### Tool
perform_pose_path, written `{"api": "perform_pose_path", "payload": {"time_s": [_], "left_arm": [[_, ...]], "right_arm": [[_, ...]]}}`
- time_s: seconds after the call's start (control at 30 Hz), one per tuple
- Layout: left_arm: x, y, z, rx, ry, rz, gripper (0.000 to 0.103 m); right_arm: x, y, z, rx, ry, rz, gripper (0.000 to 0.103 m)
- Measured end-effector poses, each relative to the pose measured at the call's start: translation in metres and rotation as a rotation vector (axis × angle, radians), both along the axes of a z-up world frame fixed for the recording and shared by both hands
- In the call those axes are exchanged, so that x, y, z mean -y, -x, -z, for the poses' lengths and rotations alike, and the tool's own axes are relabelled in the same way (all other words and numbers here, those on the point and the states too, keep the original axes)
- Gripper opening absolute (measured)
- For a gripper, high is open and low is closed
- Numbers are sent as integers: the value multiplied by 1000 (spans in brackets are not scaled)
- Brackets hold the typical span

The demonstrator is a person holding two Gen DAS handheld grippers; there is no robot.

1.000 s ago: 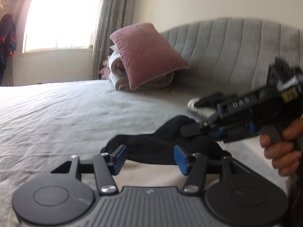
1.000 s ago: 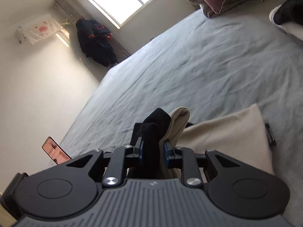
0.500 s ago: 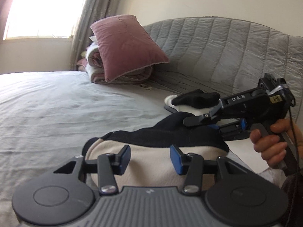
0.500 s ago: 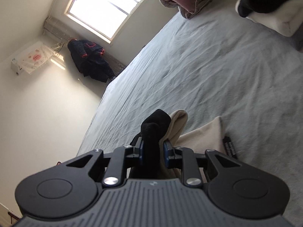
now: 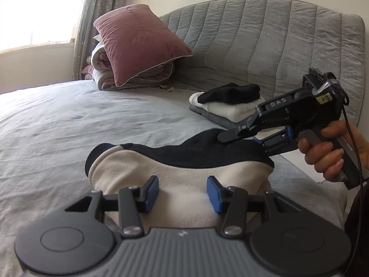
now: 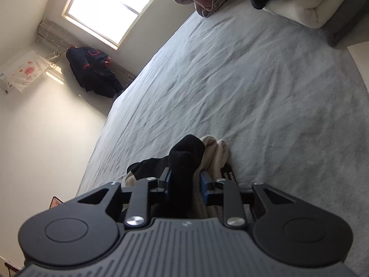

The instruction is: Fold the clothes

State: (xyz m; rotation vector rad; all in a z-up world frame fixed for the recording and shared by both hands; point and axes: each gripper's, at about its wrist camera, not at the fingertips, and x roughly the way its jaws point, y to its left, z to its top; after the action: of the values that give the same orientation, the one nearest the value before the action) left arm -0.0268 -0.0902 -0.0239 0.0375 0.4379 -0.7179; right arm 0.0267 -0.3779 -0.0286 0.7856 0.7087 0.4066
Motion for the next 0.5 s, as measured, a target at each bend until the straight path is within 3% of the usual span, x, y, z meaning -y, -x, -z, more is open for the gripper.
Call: {"api": "perform_pose_path", "payload": {"time_s": [0.2, 0.5], "left_arm": [[-1, 2, -2, 0, 3, -11, 47], [-9, -3, -14, 2, 54, -24, 48]], "right_arm": [[15, 22, -22, 112, 36, 57, 41], [-13, 32, -40, 285, 232, 38, 41]]}}
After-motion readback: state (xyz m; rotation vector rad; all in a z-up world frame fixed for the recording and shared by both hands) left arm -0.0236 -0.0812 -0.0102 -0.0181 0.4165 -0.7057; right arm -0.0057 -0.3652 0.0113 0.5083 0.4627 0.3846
